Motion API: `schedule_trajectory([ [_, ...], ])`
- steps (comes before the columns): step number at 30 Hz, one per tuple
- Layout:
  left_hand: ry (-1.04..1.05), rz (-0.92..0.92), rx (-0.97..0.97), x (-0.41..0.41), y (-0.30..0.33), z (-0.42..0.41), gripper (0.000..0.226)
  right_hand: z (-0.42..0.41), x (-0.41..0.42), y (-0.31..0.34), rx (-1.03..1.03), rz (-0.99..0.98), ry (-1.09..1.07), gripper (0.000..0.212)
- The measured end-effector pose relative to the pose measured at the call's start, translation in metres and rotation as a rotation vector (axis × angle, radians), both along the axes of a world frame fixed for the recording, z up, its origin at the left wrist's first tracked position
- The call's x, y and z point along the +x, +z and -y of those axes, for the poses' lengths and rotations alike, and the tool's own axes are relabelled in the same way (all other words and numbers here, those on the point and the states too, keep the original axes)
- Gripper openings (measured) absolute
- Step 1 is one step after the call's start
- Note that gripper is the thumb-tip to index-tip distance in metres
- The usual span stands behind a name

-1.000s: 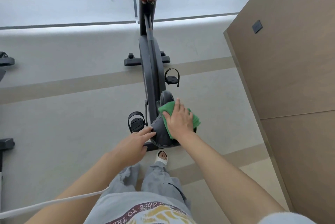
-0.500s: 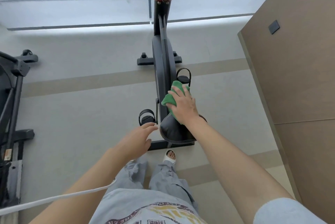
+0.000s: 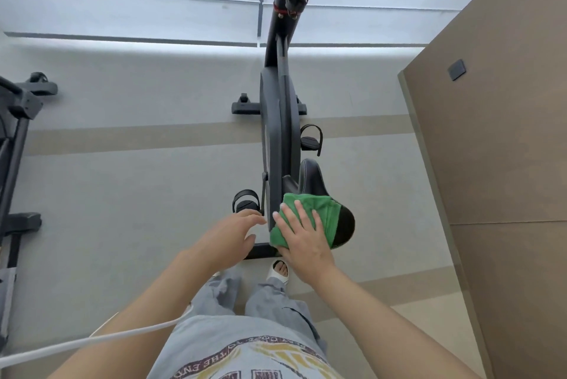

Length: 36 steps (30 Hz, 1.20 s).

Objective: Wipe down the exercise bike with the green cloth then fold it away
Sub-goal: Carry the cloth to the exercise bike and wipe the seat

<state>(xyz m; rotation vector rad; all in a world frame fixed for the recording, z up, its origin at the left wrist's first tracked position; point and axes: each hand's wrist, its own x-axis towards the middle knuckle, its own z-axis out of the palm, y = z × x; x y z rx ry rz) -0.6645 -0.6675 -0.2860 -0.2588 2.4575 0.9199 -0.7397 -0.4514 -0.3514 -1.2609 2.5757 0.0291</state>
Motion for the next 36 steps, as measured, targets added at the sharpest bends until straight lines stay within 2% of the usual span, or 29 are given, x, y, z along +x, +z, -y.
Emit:
schedule_trajectory([
  [4,0.019,0.022,-0.005,0.006,-0.001,0.007,0.041,0.05,-0.025,-0.001,0.076,0.024,0.041,0.045],
  [8,0.035,0.049,-0.021,0.011,0.0,0.015,0.038,0.08,-0.039,0.01,0.285,0.076,0.134,0.041],
  [12,0.031,0.04,-0.021,0.012,0.004,0.017,0.038,0.098,-0.048,0.011,0.388,0.1,0.142,0.028],
  [14,0.016,0.03,-0.013,0.011,0.006,0.017,0.037,0.091,-0.047,0.007,0.332,0.102,0.143,0.034],
  [19,0.009,-0.022,-0.003,0.004,0.009,0.012,0.036,0.024,-0.022,-0.006,-0.101,0.038,0.14,0.046],
  [21,-0.021,-0.03,-0.001,-0.002,0.008,0.006,0.037,-0.007,-0.01,-0.004,-0.141,0.028,0.061,0.061],
  [24,-0.06,-0.047,0.006,-0.012,0.005,-0.004,0.037,-0.037,0.003,0.002,-0.174,0.051,-0.154,0.07],
  [28,-0.112,-0.059,0.043,-0.018,-0.003,-0.02,0.041,-0.046,-0.002,0.002,-0.136,0.047,-0.39,0.071],
  [34,-0.223,0.011,0.043,-0.021,-0.02,-0.031,0.06,-0.033,-0.038,-0.007,-0.131,0.015,-0.585,0.07],
  [36,-0.241,0.04,0.037,-0.023,-0.025,-0.031,0.063,-0.027,-0.075,-0.004,-0.079,0.12,-0.712,0.068],
])
